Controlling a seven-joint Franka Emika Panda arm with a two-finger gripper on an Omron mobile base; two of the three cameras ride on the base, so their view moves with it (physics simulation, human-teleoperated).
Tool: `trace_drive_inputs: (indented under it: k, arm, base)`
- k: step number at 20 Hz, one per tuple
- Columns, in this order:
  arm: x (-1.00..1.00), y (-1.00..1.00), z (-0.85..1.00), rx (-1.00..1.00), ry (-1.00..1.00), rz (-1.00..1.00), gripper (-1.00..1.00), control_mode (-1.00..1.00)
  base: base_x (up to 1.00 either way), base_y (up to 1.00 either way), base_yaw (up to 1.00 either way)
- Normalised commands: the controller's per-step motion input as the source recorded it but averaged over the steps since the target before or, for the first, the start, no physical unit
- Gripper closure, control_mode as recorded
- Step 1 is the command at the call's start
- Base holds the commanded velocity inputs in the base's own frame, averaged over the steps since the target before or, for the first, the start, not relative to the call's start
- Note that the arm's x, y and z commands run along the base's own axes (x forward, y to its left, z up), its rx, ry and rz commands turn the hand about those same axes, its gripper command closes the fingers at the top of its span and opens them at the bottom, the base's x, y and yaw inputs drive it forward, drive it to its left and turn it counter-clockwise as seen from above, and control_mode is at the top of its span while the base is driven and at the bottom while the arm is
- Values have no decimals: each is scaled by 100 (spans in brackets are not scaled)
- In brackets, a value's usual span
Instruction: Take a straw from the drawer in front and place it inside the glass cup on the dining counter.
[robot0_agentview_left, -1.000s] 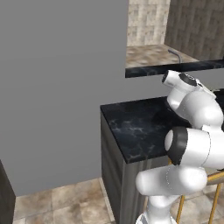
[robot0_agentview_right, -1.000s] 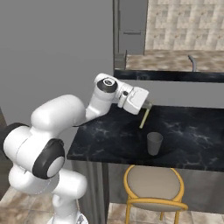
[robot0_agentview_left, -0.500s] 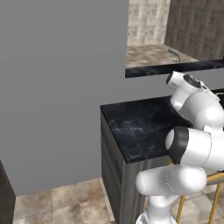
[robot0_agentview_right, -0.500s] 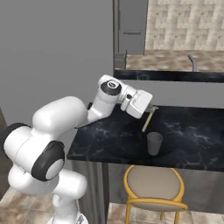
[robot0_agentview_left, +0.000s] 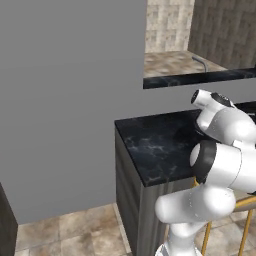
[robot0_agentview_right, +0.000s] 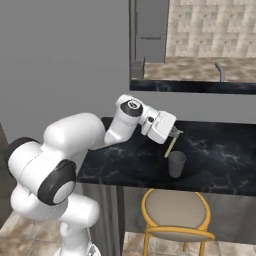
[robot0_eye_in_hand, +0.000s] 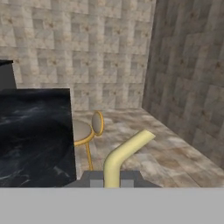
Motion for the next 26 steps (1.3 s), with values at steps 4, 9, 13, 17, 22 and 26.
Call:
trace_drive_inputs:
  k: [4, 9, 13, 17, 22, 26]
  arm:
    - [1, -17, -24, 0, 0, 0, 100, -100]
    - [12, -12, -6, 0, 0, 0, 100, -100]
    - [19, -5, -2, 0, -3, 0, 100, -100]
    - [11, -1, -9, 0, -3, 0, 100, -100]
    - [0, 0, -18, 0, -3, 0, 100, -100]
    - [0, 0, 0, 0, -8, 0, 100, -100]
  base:
    - [0, 0, 0]
    - [0, 0, 0]
    - [0, 0, 0]
    - [0, 0, 0]
    - [0, 0, 0]
    - [0, 0, 0]
